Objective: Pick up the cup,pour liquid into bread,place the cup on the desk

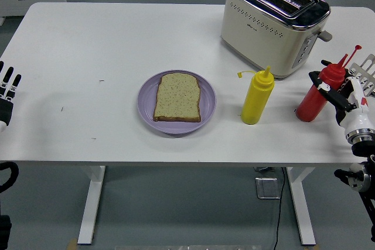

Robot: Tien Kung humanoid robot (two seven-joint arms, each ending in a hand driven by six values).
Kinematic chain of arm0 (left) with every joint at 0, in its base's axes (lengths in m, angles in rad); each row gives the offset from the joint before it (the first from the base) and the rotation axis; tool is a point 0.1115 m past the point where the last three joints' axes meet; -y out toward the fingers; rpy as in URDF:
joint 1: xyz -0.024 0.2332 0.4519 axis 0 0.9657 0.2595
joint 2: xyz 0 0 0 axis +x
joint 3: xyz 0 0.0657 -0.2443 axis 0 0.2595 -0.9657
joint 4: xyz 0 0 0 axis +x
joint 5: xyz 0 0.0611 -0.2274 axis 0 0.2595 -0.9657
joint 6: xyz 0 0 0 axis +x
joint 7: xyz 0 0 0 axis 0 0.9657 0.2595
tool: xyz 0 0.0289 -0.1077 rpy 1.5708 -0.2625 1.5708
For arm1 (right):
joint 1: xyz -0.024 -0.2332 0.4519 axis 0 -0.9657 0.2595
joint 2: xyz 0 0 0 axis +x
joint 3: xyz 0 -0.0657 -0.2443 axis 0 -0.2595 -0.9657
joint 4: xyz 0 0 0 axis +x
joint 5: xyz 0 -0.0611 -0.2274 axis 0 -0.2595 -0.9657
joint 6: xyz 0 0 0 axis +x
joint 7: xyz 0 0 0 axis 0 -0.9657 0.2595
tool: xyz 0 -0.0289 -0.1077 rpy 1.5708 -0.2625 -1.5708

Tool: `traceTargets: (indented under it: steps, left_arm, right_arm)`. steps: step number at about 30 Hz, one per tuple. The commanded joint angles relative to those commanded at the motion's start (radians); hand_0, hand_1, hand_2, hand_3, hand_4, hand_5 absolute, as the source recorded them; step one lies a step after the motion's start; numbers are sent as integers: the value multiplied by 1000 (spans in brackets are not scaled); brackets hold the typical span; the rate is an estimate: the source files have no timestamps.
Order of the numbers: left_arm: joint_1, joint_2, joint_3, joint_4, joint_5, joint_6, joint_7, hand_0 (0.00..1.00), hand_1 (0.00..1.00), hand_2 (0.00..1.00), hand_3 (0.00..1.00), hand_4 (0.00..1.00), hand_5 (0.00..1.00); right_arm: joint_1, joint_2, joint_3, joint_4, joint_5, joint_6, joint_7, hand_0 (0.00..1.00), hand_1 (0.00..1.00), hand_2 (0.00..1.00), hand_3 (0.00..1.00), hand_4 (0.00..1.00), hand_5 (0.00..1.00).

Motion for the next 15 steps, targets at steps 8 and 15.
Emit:
traceTargets:
  steps: [8, 15]
  left_arm:
    - [0, 0, -1, 0, 0, 0, 0, 778, 732, 728, 665, 525, 942]
    - [1, 0, -3, 0, 1, 1, -1, 778, 732, 728, 665, 525, 942]
  right_arm:
    - [13, 13, -25, -4, 50, -13, 9, 328, 291, 360, 401, 795, 127]
    - [15, 15, -32, -4, 87, -30, 25, 263, 277, 357, 398, 790, 133]
